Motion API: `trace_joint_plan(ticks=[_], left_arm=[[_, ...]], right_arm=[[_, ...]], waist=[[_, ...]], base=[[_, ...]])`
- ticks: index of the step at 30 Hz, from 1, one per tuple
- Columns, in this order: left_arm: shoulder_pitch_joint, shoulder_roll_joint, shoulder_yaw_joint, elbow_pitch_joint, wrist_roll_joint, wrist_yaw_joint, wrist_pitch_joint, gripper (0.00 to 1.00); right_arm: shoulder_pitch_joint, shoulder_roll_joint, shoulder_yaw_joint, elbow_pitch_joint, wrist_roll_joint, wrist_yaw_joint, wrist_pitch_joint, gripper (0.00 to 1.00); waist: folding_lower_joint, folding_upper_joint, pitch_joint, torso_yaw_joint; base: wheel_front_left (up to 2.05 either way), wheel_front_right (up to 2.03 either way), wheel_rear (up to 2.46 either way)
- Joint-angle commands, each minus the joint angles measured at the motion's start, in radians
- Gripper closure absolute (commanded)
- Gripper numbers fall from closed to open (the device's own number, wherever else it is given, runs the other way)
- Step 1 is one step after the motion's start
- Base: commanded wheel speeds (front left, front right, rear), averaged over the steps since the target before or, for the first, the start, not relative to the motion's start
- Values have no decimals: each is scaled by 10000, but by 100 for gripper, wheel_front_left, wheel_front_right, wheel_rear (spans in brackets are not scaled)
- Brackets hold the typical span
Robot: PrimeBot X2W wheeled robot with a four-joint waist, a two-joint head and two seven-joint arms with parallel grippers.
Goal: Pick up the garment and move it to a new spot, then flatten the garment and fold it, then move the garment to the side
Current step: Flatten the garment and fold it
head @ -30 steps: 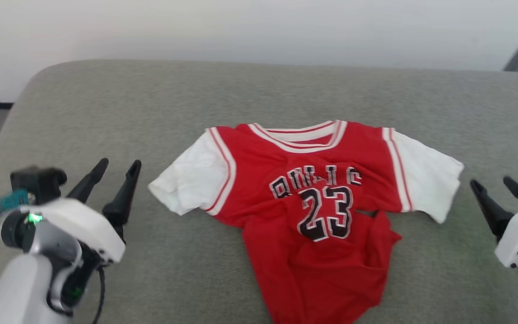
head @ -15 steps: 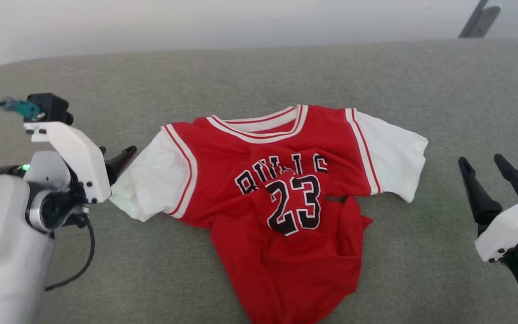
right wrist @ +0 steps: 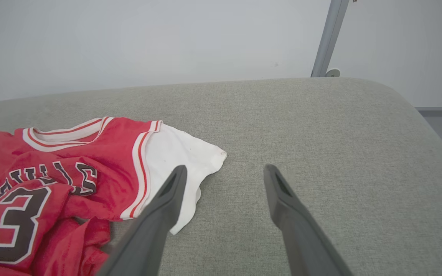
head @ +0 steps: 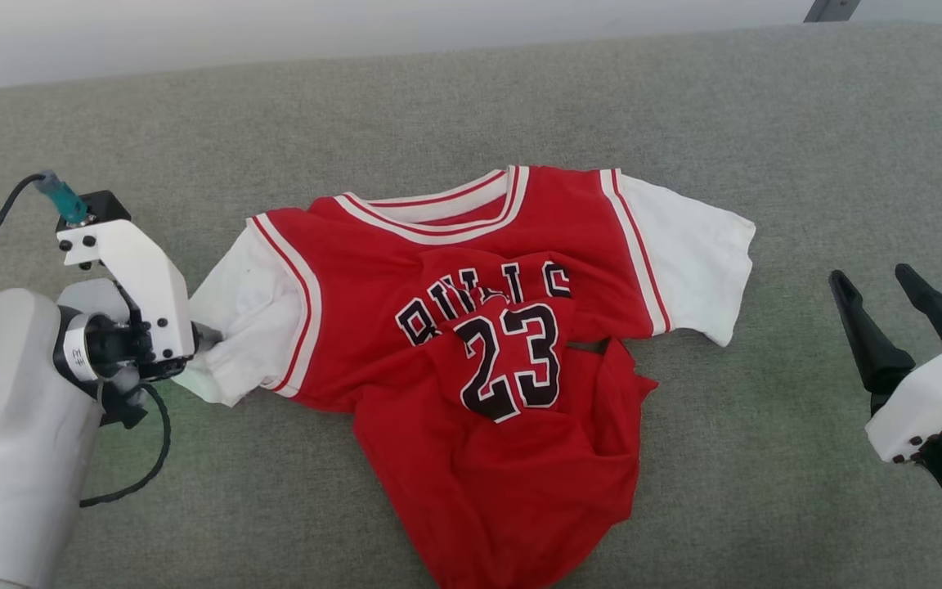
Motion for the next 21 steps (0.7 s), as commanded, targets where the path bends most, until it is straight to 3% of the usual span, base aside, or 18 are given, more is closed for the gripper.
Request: trace_joint_plan(ticks=[1, 6, 12, 13, 14, 21], left_arm=[[-165, 127, -103, 107, 161, 143, 111, 0], [-338, 198, -244, 608, 437, 417, 89, 0], [-452, -236, -166, 1183, 145, 170, -269, 0], [-464, -354, -174, 1298, 49, 101, -208, 23], [-503, -447, -167, 1382, -40, -18, -217, 100], [-864, -886, -311, 1827, -239, -449, -87, 100]], right_arm=[[-137, -50, 17, -96, 84, -2, 106, 0], [-295, -160, 155, -174, 287, -3, 409, 0], [-603, -371, 349, -29, 507, -2, 861, 0], [-709, -402, 347, 74, 607, -2, 978, 0], [-831, -466, 349, 210, 640, -2, 1118, 0], [-1976, -947, 635, 1338, 948, -3, 1885, 0]], waist=[[0, 0, 78, -16], [0, 0, 305, -37], [0, 0, 636, -7], [0, 0, 703, 13], [0, 0, 775, 40], [0, 0, 1215, 345]], base=[[0, 0, 0], [0, 0, 0], [0, 0, 0], [0, 0, 0], [0, 0, 0], [0, 0, 0]])
